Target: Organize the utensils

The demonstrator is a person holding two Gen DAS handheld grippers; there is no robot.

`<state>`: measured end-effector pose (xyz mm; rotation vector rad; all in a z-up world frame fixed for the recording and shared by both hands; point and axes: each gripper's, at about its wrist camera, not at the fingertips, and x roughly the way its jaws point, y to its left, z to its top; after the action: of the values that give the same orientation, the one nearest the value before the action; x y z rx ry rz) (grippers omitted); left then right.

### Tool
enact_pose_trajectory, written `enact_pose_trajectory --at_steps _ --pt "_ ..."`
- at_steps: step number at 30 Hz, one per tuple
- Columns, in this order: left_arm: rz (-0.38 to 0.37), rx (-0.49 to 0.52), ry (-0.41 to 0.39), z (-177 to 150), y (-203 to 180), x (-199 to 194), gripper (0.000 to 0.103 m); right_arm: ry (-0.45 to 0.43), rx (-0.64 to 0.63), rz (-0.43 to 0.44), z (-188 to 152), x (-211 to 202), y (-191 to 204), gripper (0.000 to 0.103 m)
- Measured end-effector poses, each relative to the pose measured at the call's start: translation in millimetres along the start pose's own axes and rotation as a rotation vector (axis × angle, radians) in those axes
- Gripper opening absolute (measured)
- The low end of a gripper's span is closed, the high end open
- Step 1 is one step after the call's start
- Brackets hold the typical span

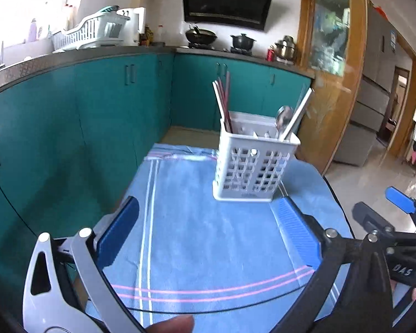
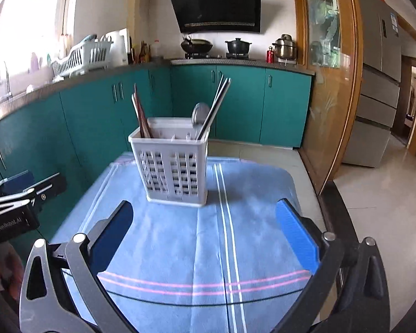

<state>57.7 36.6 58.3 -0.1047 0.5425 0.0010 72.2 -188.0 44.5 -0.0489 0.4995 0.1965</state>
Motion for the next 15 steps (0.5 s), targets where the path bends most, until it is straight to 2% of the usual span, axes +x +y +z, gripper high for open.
enact_pose_trajectory --at_steps 2,6,10,15 --pt "0.022 0.013 -0.015 -11 -1 -2 0.099 -0.011 -0.002 -0.011 -11 1 2 0.1" --pt "0.021 0.027 -0.003 -18 -5 0 0.099 -0.025 -0.017 0.001 -26 -2 7 0.1" --pt "0.038 0.048 -0.041 -17 -10 -2 0.099 -0.029 -0.007 0.013 -29 -4 8 0.1" --pt "0.024 0.057 -0.041 -15 -14 3 0.099 -0.047 0.019 -0.008 -31 -4 0 0.1"
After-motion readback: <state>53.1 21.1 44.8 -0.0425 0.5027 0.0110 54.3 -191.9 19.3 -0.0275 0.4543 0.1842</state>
